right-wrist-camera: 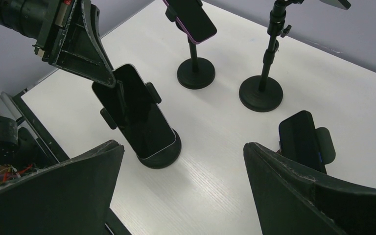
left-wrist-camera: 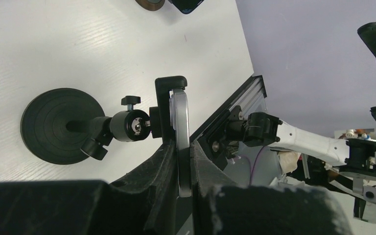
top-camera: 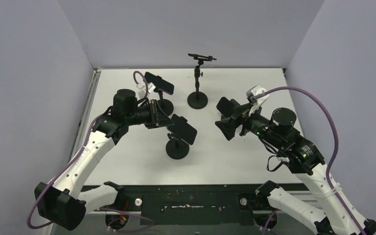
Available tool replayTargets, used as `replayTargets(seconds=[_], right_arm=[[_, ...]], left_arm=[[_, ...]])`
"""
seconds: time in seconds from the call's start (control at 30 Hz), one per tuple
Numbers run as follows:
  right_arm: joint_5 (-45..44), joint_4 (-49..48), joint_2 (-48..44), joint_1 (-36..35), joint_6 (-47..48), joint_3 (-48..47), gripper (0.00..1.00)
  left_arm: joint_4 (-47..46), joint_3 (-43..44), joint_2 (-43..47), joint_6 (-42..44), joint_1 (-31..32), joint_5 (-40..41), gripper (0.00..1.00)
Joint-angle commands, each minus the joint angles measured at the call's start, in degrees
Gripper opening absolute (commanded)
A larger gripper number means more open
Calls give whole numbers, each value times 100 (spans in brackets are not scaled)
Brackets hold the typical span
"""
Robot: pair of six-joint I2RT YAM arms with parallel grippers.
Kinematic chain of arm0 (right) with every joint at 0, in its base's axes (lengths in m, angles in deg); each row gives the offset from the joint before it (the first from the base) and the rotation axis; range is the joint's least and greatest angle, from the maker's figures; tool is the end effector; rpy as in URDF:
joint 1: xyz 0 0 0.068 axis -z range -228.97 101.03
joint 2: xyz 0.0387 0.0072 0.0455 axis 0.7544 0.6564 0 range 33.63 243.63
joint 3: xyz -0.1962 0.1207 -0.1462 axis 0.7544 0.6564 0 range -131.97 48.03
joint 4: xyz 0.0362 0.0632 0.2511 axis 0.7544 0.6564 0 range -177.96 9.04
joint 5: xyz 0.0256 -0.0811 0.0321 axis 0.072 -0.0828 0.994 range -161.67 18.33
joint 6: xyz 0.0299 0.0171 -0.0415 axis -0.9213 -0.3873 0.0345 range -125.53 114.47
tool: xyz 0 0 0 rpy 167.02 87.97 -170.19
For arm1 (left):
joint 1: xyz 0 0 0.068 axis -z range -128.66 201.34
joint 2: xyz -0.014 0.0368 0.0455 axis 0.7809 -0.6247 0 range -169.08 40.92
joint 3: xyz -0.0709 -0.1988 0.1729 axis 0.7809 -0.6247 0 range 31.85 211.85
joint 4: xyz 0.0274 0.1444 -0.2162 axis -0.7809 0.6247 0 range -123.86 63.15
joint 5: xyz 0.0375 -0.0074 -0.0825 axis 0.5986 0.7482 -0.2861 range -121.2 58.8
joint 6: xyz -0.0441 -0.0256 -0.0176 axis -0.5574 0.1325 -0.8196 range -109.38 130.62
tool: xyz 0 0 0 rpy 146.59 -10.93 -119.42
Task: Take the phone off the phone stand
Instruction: Place the phone stand with the phone at the center of the board.
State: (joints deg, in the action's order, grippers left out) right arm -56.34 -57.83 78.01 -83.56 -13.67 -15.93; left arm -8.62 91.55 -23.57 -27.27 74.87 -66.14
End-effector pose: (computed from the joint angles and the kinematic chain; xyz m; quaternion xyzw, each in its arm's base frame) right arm 0.1169 0.0920 0.4170 -0.2573 0.7226 0.3263 0.5525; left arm 0.2162 -0.1164 0.3395 0.0455 0.8385 -0.4670 0.2771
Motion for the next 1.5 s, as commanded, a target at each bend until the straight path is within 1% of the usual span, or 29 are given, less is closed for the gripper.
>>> replayTargets(seconds=[0.0,0.23,0.3,0.43,0.57,0.8,1.0,1.1,1.17,1.33,1.37,1.4,1.47], right_arm=[[56,-199,-9,-37,-3,37,100],[36,-192,-15,-36,-1,108,100],[40,-181,-30,-39,-12,125,100],[47,-159,-45,-35,-37,143,100],[98,-191,-56,-39,-98,174,100],[184,-273,-36,-38,-179,234,100],[245,-304,25,-37,-188,195,100],[266,-301,67,-39,-176,183,100],[276,-298,83,-39,-155,178,100],[171,-305,170,-35,-132,157,100],[56,-337,190,-39,-162,150,100],[-111,-371,212,-39,-209,135,100],[-718,-469,266,-34,-445,124,100]], left_arm=[[-674,235,17,182,20,-296,0],[-508,230,-86,368,20,-258,0],[-515,199,-72,377,20,-230,5],[-519,174,-17,379,20,-181,8],[-504,173,18,374,20,-168,15],[-475,156,93,355,20,-129,23],[-417,217,154,344,20,-145,35],[-390,271,209,364,-1,-175,38],[-348,319,255,366,-37,-147,44],[-108,489,491,422,-222,187,74],[-46,535,566,456,-264,287,78],[46,591,648,503,-297,467,85],[266,758,784,623,-314,912,89]])
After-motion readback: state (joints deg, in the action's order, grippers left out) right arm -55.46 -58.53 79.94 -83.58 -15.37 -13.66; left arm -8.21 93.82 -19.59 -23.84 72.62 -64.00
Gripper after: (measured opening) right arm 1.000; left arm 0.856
